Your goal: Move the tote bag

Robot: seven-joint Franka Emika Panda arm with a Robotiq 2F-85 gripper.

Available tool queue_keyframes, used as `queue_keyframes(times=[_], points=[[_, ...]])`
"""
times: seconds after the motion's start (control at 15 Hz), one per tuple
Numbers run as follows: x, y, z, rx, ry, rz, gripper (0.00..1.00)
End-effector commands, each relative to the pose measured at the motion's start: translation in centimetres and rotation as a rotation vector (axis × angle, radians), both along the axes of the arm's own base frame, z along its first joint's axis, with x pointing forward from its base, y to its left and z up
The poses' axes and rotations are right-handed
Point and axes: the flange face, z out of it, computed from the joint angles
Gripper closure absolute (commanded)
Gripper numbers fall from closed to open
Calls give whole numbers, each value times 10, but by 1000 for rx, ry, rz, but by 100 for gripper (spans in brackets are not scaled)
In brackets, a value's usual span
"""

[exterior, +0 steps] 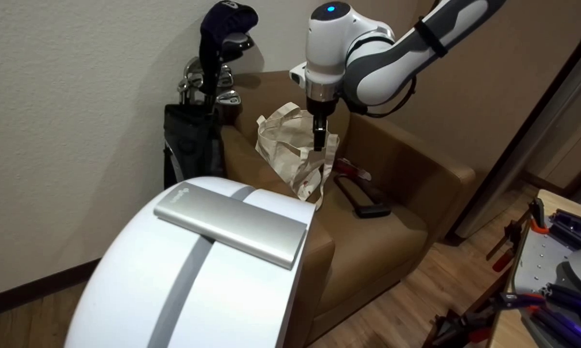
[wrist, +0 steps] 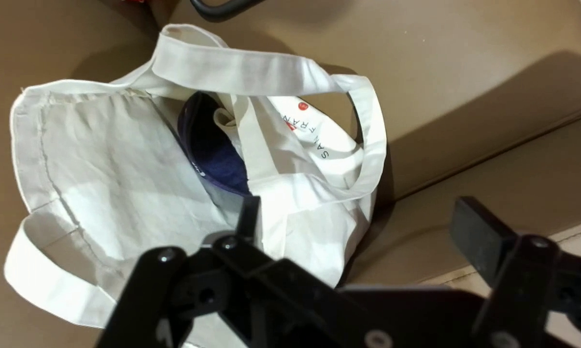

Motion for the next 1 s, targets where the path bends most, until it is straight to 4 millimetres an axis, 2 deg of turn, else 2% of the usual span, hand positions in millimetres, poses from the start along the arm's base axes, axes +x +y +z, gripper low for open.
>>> queue_keyframes(times=[0.0,0.2,0.33,0.73,0.93], points=[[13,7,-41,49,-22,104,0],[16,14,-66,53,-52,212,0],[21,17,-76,26,-77,274,0],[38,30,-69,-60,-164,385,0],[46,29,-79,-72,-183,365,0]])
